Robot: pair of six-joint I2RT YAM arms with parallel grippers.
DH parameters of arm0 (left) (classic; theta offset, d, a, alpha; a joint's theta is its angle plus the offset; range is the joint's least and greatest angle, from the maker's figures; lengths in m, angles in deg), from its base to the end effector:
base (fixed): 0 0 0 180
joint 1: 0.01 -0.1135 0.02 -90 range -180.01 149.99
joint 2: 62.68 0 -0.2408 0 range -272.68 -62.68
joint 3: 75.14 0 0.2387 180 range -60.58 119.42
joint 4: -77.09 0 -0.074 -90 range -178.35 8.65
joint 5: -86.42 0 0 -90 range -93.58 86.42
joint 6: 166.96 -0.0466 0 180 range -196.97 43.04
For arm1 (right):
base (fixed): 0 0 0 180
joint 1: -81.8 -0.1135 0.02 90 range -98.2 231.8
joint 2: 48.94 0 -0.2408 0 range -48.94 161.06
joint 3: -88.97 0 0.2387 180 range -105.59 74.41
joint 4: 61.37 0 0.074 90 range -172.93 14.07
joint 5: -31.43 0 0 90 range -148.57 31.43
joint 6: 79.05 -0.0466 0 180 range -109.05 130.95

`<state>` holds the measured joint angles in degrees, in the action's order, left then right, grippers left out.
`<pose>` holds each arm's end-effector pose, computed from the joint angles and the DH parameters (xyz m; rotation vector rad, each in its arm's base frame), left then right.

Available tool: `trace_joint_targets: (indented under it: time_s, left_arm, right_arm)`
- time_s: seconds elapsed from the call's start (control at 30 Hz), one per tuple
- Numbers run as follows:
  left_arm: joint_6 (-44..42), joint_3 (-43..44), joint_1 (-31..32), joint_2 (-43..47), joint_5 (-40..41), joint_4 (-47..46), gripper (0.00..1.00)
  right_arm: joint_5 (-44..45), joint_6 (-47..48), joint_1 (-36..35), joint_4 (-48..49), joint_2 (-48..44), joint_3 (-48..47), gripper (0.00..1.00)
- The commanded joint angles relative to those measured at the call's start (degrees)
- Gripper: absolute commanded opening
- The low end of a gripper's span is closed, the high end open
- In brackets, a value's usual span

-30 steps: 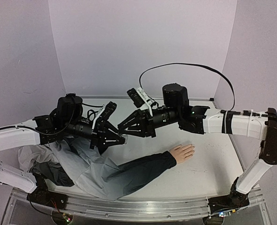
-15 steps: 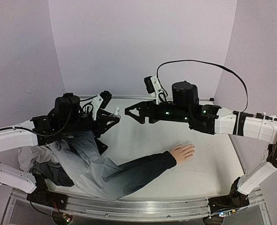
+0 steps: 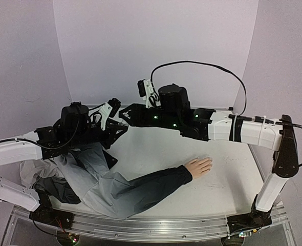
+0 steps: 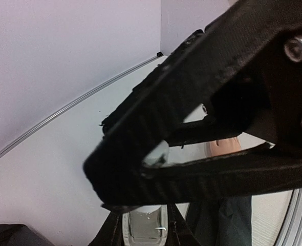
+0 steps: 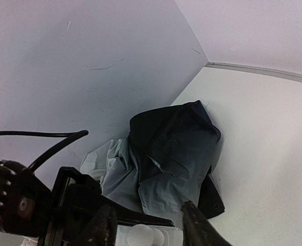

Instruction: Paint the nails

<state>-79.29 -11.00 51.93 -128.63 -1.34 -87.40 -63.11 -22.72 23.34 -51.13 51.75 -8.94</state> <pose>0.1713 -0.2158 0.2900 0.8471 1.7131 -0.5558 0.2179 0.3620 0.3542 -0.4120 1.5398 1.3504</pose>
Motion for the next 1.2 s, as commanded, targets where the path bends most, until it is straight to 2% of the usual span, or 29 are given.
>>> trace_joint_targets:
  time_s: [0.0, 0.07, 0.17, 0.27, 0.4, 0.43, 0.53, 0.63, 0.67, 0.73, 1.03, 1.07, 1.13, 1.17]
  left_arm:
    - [0.2, 1.5, 0.3, 0.6, 1.6, -3.3, 0.0]
    - [0.4, 1.6, 0.3, 0.7, 1.3, -3.3, 0.0]
    - [1.6, 2.0, 0.3, 0.7, 0.5, -3.1, 0.0]
    - [3.1, 2.7, 0.3, 0.7, -1.2, -2.6, 0.0]
    - [3.7, 3.1, -0.5, 1.7, -13.6, -2.4, 0.0]
    - [4.0, 3.1, -1.2, 2.0, -18.3, -2.4, 0.0]
    - [4.7, 3.8, -3.4, 2.5, -37.7, -2.4, 0.0]
    - [3.9, 4.8, -4.5, 1.7, -57.1, -2.4, 0.0]
    - [3.5, 5.0, -4.6, 1.2, -62.4, -2.4, 0.0]
    - [3.4, 5.6, -4.7, 0.2, -66.8, -2.4, 0.0]
    - [2.8, 6.4, -4.7, -2.1, -57.2, -2.4, 0.0]
    - [2.5, 6.1, -4.7, -1.8, -54.7, -2.4, 0.0]
    - [2.4, 5.4, -4.6, -1.0, -46.5, -2.4, 0.0]
    - [2.4, 4.9, -4.6, -0.7, -42.2, -2.4, 0.0]
  right_arm:
    - [1.1, -1.0, -0.6, 1.0, 1.9, -4.4, 0.37]
    - [0.9, -1.0, -0.6, 0.9, 2.3, -4.7, 0.31]
    - [0.5, -0.5, -0.5, 1.0, 2.3, -4.6, 0.29]
    - [-0.3, 1.5, -0.6, 1.0, 1.7, -4.0, 0.19]
    - [-2.8, 7.0, -0.2, 1.6, -1.4, -1.5, 0.0]
    - [-5.0, 9.1, 0.2, 2.0, -2.3, -0.5, 0.0]
    - [-22.9, 17.1, 1.6, 4.8, -5.0, 3.4, 0.0]
    - [-53.2, 26.2, 1.8, 6.1, -5.6, 7.1, 0.0]
    - [-60.1, 27.6, 1.8, 6.4, -5.5, 8.1, 0.0]
    - [-63.2, 28.8, 1.8, 6.5, -5.9, 9.9, 0.0]
    - [-53.6, 28.3, 1.8, 8.2, -8.2, 14.1, 0.01]
    - [-50.8, 27.7, 1.8, 8.1, -8.5, 14.1, 0.1]
    - [-43.8, 26.1, 1.8, 8.0, -9.2, 14.4, 0.36]
    - [-40.5, 25.2, 1.8, 7.8, -9.5, 14.4, 0.46]
